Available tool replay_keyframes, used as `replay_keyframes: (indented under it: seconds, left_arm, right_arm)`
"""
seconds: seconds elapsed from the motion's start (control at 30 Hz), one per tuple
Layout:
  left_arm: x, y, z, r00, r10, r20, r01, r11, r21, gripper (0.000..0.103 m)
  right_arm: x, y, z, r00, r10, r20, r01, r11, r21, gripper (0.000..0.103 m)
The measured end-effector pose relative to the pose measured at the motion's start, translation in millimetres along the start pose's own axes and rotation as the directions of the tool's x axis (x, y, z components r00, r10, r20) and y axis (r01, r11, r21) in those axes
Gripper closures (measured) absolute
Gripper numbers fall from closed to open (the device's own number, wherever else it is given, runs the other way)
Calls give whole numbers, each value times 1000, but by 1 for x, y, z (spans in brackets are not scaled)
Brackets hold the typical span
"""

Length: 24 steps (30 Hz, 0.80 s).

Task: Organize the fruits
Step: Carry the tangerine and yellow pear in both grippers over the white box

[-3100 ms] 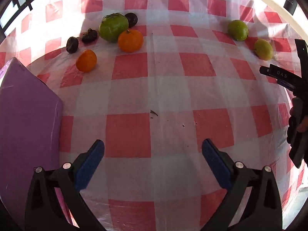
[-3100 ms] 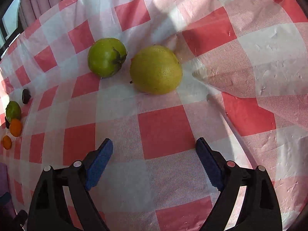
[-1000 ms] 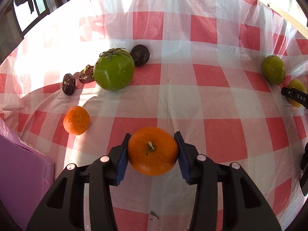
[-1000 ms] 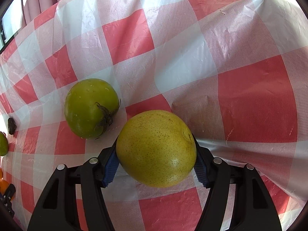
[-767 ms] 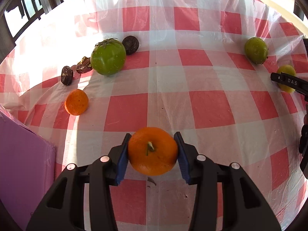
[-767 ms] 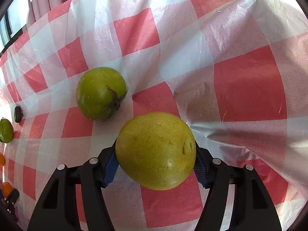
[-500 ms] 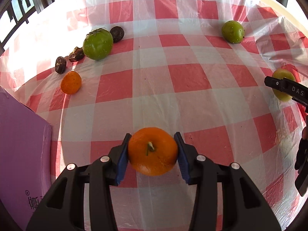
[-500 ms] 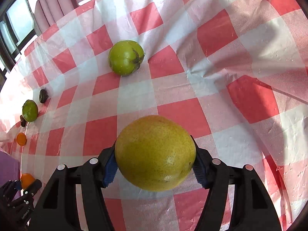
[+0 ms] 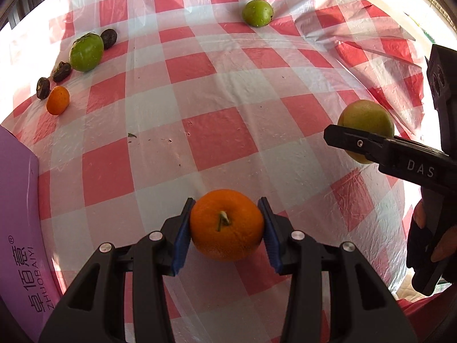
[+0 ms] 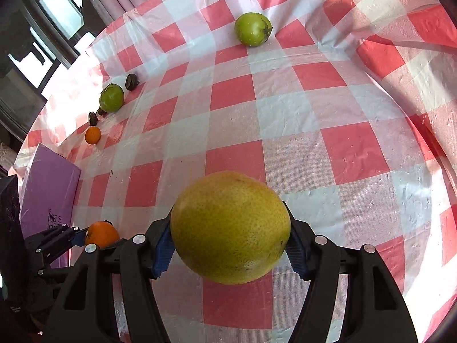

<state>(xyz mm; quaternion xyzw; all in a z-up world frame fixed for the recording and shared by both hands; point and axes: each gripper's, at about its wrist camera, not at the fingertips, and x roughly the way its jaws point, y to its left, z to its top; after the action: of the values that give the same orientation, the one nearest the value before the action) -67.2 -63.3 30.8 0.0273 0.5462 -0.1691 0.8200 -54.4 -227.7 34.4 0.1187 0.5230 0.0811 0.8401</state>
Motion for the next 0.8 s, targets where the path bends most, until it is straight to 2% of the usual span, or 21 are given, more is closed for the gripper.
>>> replay_keyframes:
  seconds: [0.2, 0.3, 0.47, 0.57, 0.67, 0.8]
  left_arm:
    - [-28, 21, 15, 993, -66, 98, 67, 998, -7, 59]
    - [-47, 38, 24, 989, -84, 125, 89, 996, -30, 59]
    - [-93, 69, 38, 981, -81, 175, 90, 995, -44, 59]
    - [-130, 92, 37, 967, -78, 242, 92, 994, -50, 59]
    - [-163, 116, 27, 954, -66, 294, 86, 995, -58, 59]
    - [-200, 145, 4, 934, -45, 355, 66, 997, -47, 59]
  right_arm:
    - [-10, 18, -1, 998, -52, 19, 51, 998, 33, 39]
    - [-13, 34, -3, 997, -74, -21, 75, 996, 58, 39]
    - [-40, 91, -7, 995, -91, -30, 91, 995, -29, 39]
    - [-60, 128, -10, 996, -90, 14, 91, 992, -92, 39]
    - [-80, 161, -12, 992, -80, 94, 92, 987, -135, 39]
    - [-99, 197, -13, 982, -57, 180, 83, 986, -144, 39]
